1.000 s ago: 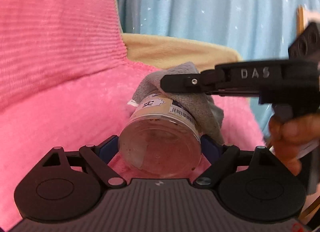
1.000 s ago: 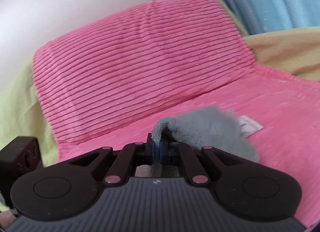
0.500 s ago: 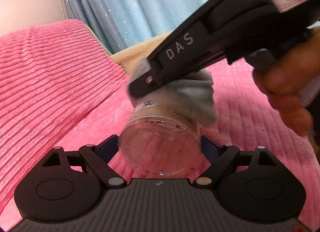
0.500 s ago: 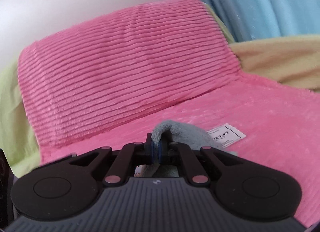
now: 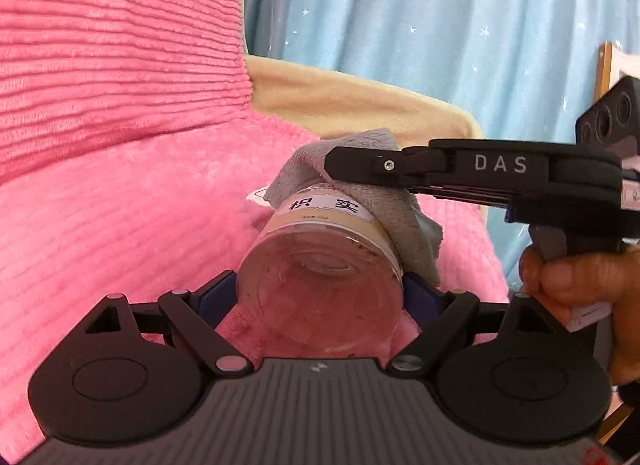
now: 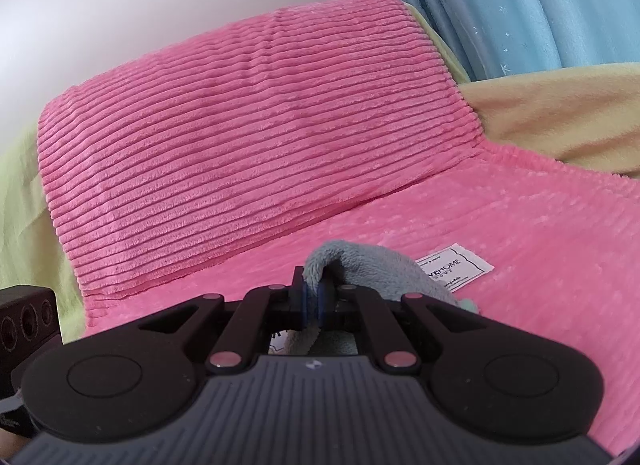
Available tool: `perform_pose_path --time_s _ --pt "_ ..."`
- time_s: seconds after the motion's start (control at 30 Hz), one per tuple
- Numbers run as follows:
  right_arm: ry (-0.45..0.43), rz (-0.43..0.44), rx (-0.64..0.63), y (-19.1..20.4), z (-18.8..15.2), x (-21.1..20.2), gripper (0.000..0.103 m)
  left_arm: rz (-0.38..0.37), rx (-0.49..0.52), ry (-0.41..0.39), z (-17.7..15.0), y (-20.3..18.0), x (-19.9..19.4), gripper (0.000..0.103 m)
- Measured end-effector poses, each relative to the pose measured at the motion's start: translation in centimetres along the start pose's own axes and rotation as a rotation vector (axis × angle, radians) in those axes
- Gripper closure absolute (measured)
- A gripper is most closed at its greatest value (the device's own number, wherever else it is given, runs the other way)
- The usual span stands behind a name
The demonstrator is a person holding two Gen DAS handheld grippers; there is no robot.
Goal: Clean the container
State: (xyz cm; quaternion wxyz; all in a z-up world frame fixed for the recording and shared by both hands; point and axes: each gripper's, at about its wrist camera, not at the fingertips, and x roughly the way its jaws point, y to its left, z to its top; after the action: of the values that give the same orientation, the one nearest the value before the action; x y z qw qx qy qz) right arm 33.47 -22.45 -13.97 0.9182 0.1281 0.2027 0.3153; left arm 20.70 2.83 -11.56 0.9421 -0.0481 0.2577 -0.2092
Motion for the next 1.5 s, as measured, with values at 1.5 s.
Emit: perform_pose_path --time_s 1.5 --pt "0.040 0.069 -0.111 1.5 -0.7 -1.0 0.099 0.172 0.454 -0.025 -0.1 -3.1 0.6 0.016"
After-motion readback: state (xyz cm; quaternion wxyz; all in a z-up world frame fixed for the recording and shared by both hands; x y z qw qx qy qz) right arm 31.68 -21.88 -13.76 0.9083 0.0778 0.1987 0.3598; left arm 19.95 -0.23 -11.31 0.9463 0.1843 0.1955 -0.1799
